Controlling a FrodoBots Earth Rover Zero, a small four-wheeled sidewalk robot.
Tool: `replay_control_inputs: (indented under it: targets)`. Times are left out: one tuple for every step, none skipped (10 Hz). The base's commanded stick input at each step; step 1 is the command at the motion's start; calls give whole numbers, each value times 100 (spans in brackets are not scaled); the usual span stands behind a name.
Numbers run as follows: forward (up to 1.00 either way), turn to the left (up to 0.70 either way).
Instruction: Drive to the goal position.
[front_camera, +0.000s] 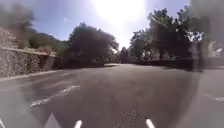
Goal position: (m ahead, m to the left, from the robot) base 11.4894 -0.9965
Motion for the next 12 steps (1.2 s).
replay_control_inputs:
  targets:
    - [85, 0]
    - [85, 0]
    - [85, 0]
    - [85, 0]
    - [85, 0]
    - [85, 0]
    - [85, 0]
    - [85, 0]
    - [85, 0]
    - [85, 0]
    - [85, 0]
    - [85, 0]
